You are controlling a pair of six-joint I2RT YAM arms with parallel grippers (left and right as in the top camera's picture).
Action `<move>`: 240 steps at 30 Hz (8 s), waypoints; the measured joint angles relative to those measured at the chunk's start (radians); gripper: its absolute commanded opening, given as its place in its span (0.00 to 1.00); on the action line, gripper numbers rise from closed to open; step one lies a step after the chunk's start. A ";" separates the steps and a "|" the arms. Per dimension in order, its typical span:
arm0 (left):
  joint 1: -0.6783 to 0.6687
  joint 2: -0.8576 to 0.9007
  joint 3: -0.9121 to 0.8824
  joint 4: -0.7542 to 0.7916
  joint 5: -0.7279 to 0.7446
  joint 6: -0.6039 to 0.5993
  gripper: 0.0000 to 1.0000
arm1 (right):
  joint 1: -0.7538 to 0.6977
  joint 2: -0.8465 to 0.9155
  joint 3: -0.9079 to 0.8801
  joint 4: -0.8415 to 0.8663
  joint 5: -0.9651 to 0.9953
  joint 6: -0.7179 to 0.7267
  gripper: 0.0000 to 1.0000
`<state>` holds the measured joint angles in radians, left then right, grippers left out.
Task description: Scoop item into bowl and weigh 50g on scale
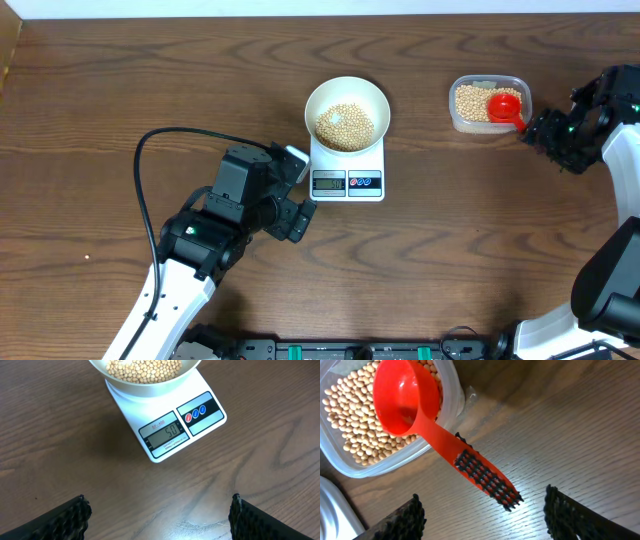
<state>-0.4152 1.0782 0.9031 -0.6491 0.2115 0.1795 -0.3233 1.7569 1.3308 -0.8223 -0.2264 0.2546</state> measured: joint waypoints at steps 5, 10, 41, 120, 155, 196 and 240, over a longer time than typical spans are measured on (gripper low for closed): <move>0.000 0.000 0.000 0.000 0.000 0.000 0.91 | 0.000 0.000 0.000 -0.008 0.002 -0.020 0.86; 0.000 0.000 0.000 0.000 0.000 0.000 0.91 | 0.000 -0.005 0.014 -0.055 -0.001 -0.059 0.93; 0.000 0.000 0.000 0.000 0.000 0.000 0.91 | 0.000 -0.610 0.161 -0.251 -0.009 -0.122 0.99; 0.000 0.000 0.000 0.000 0.000 0.000 0.91 | 0.295 -1.744 -1.323 0.753 0.180 -0.248 0.99; 0.000 0.000 0.000 0.000 0.000 0.000 0.91 | 0.295 -1.744 -1.324 0.753 0.177 -0.248 0.99; 0.171 -0.935 -0.428 0.402 -0.111 0.000 0.91 | 0.295 -1.745 -1.324 0.754 0.174 -0.248 0.99; 0.315 -1.067 -0.889 0.629 -0.132 0.000 0.91 | 0.295 -1.745 -1.324 0.755 0.174 -0.248 0.99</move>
<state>-0.1005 0.0109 0.0139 -0.0200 0.0792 0.1791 -0.0284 0.0120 0.0071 -0.0673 -0.0525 0.0067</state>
